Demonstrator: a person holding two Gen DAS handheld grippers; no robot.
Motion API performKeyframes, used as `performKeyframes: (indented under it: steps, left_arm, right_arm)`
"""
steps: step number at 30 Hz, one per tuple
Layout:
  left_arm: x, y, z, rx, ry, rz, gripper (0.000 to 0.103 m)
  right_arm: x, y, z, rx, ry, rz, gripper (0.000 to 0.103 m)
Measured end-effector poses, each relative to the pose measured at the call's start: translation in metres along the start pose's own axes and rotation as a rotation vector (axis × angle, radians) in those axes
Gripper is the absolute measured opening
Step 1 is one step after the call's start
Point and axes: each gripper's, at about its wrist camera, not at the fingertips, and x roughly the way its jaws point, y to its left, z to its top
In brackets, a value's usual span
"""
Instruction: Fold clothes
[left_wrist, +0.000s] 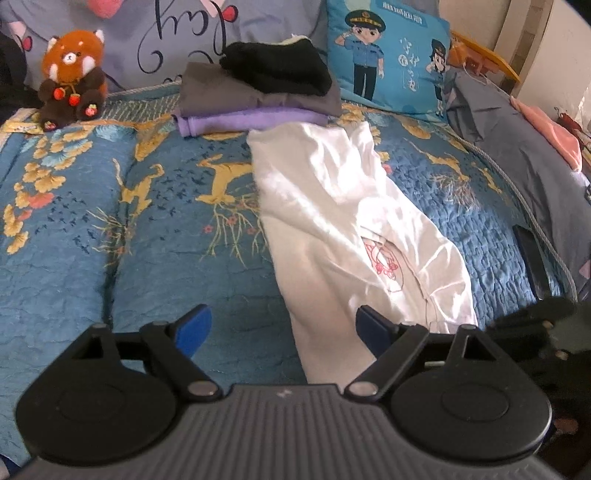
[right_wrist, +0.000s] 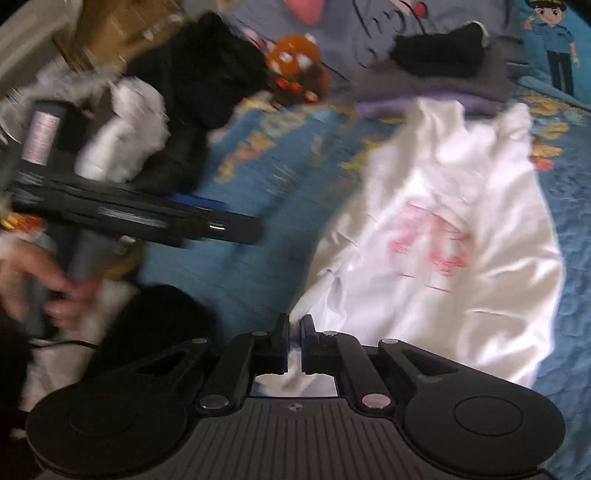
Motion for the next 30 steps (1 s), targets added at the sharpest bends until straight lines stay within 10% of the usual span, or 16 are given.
performKeyframes:
  steps: [7, 12, 22, 30]
  left_arm:
    - [-0.003, -0.007, 0.003, 0.018, -0.008, -0.006, 0.088]
    - [0.002, -0.012, 0.004, 0.031, -0.001, -0.020, 0.089]
    - [0.012, -0.015, 0.011, 0.047, 0.006, -0.038, 0.089]
    - [0.031, -0.028, 0.014, 0.088, 0.048, -0.068, 0.089]
  right_arm:
    - [0.036, -0.040, -0.029, 0.183, 0.183, -0.187, 0.007]
    - [0.017, -0.034, -0.013, 0.157, 0.125, -0.159, 0.031]
    - [-0.011, -0.065, 0.080, -0.219, -0.141, -0.368, 0.044]
    - [0.050, -0.114, 0.143, -0.497, -0.069, -0.412, 0.043]
